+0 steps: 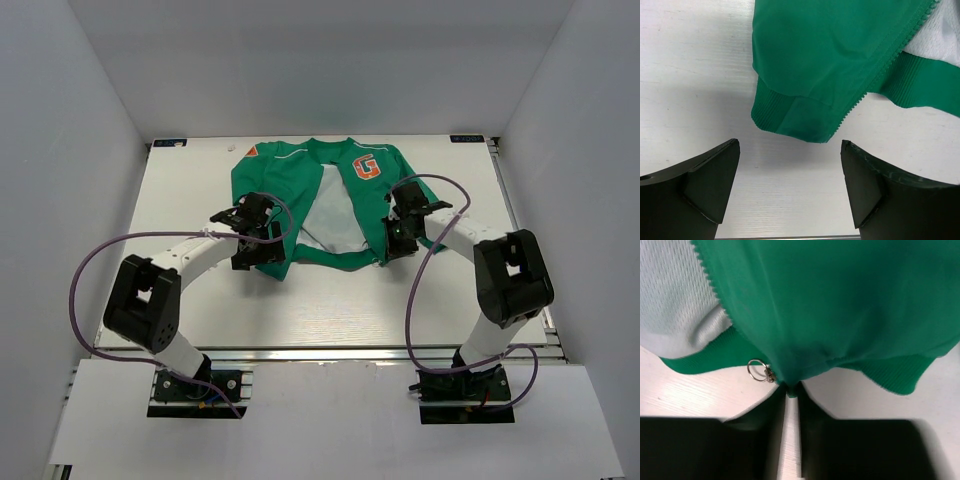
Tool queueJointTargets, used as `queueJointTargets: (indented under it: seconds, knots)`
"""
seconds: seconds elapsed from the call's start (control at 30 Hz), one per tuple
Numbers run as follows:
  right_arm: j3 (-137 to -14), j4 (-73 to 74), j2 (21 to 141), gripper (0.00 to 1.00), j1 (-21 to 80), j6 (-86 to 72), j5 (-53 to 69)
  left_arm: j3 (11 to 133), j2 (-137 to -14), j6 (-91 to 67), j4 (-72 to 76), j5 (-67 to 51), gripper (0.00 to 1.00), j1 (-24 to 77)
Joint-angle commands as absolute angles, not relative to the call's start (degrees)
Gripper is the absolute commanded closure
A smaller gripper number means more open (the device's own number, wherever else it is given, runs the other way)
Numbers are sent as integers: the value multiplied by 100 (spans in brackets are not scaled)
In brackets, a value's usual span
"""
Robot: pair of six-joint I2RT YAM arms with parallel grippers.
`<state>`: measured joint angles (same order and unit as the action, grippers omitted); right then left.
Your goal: Zip up the jacket
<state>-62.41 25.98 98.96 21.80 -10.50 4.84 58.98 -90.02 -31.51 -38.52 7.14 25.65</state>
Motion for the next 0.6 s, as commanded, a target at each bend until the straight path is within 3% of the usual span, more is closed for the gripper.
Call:
queueJointTargets:
  seconds: [0.0, 0.07, 0.33, 0.57]
  knots:
    - [-6521, 2812, 9731, 94, 2162, -1107, 492, 6091, -9000, -3199, -3770, 835, 9, 2593]
    - [-6539, 2952, 9537, 100, 2162, -1116, 632, 6108, -9035, -3234, -3762, 809, 9, 2593]
    - [-6583, 3428, 8482, 100, 2250, -1046, 1992, 5801, -8790, -3296, -3463, 528, 12, 2593]
    - [-6672, 3358, 8420, 100, 3111, -1081, 2426, 5546, -8613, -3349, -3252, 220, 13, 2593]
